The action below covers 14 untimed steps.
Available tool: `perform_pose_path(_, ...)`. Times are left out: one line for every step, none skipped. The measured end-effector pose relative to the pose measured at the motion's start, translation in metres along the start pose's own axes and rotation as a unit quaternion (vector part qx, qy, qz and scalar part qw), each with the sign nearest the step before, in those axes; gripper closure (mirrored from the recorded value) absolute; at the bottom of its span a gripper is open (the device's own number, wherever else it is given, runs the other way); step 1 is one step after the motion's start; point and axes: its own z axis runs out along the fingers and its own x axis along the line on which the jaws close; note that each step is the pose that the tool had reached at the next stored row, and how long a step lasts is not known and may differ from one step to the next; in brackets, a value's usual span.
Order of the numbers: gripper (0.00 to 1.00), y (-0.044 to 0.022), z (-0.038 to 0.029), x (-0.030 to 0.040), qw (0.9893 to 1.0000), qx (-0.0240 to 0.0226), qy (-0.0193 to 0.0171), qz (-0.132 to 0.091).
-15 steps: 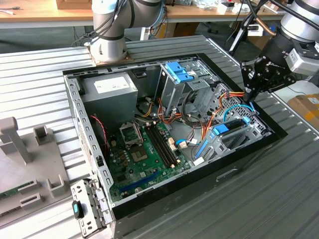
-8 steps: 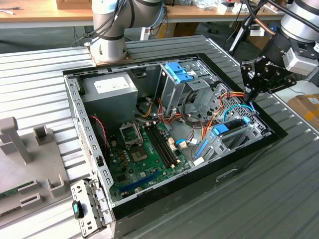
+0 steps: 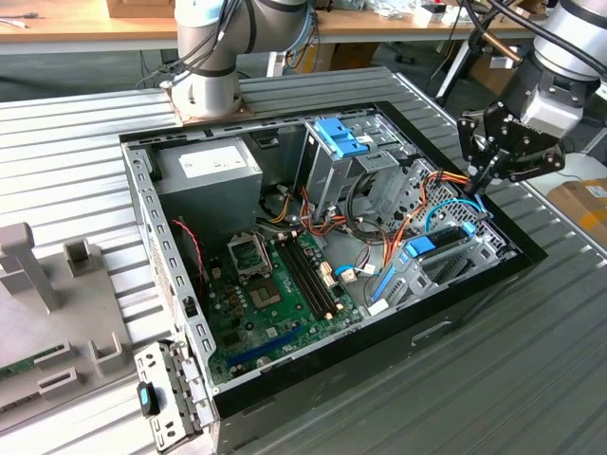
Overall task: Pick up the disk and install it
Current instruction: 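Insert the first disk wire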
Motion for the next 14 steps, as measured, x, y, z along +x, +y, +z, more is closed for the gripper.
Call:
perform_pose_path(0.83, 0.0002, 0.0001, -0.0001, 1.0, 0.0, 0.0, 0.001)
perform_pose_path(0.83, 0.0007, 0.0, -0.0004, 1.0, -0.0001, 0.0001, 0.003)
perform_pose_path(0.83, 0.0016, 0.0, -0.001, 1.0, -0.0001, 0.0002, 0.006)
perform_pose_path(0.83, 0.0016, 0.0, -0.001, 1.0, -0.0001, 0.0002, 0.006)
perform_pose_path(0.83, 0.0027, -0.0001, -0.0011, 1.0, -0.0001, 0.0004, 0.006)
perform_pose_path(0.83, 0.0036, -0.0001, -0.0005, 1.0, -0.0001, 0.0004, 0.006)
perform_pose_path(0.83, 0.0052, -0.0001, 0.001, 1.0, 0.0, 0.0003, 0.006)
perform_pose_path(0.83, 0.0068, -0.0002, 0.0021, 1.0, 0.0, 0.0003, 0.006)
perform_pose_path(0.83, 0.0096, -0.0002, 0.0041, 1.0, 0.0, 0.0004, 0.006)
perform_pose_path(0.83, 0.0112, -0.0003, 0.0041, 1.0, 0.0001, 0.0004, 0.006)
perform_pose_path(0.83, 0.013, -0.0004, 0.0031, 1.0, 0.0005, 0.0006, 0.006)
perform_pose_path(0.83, 0.0183, -0.0008, 0.0002, 1.0, 0.0023, 0.0018, 0.006)
perform_pose_path(0.83, 0.0223, -0.001, -0.0021, 1.0, 0.0038, 0.0027, 0.006)
perform_pose_path(0.83, 0.0243, -0.0012, -0.0032, 1.0, 0.0046, 0.0032, 0.006)
